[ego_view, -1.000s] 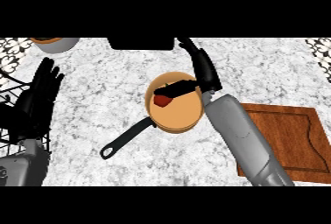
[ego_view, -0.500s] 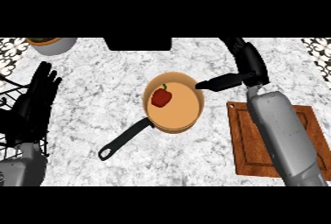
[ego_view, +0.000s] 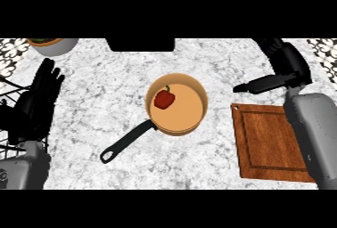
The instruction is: Pick the bell pepper from the cutting board and place it in the pot
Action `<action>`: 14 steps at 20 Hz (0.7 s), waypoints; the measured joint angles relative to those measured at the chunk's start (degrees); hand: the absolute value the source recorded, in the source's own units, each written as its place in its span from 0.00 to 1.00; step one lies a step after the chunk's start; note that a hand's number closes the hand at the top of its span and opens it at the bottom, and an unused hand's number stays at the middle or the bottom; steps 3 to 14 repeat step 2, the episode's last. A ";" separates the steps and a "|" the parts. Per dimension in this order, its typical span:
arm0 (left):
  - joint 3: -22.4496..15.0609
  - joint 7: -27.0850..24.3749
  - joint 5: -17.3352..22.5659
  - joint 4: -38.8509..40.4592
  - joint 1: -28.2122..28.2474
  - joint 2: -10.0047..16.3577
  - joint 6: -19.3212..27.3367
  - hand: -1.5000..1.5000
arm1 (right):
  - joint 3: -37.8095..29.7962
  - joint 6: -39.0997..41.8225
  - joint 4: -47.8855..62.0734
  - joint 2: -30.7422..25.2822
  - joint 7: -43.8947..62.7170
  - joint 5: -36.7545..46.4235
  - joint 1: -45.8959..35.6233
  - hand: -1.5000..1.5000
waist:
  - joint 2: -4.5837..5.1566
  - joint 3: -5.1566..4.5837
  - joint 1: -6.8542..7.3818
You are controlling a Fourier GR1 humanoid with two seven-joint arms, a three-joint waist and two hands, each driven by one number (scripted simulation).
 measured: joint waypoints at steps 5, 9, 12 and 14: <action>0.56 0.34 0.21 0.62 -0.76 0.40 -0.34 0.50 | -0.81 1.52 1.02 -0.74 -0.87 -0.14 -0.27 0.00 | 0.02 0.00 0.03; 0.56 0.34 0.21 0.62 -0.76 0.40 -0.34 0.50 | -0.81 1.52 1.02 -0.74 -0.87 -0.14 -0.27 0.00 | 0.02 0.00 0.03; 0.56 0.34 0.21 0.62 -0.76 0.40 -0.34 0.50 | -0.81 1.52 1.02 -0.74 -0.87 -0.14 -0.27 0.00 | 0.02 0.00 0.03; 0.56 0.34 0.21 0.62 -0.76 0.40 -0.34 0.50 | -0.81 1.52 1.02 -0.74 -0.87 -0.14 -0.27 0.00 | 0.02 0.00 0.03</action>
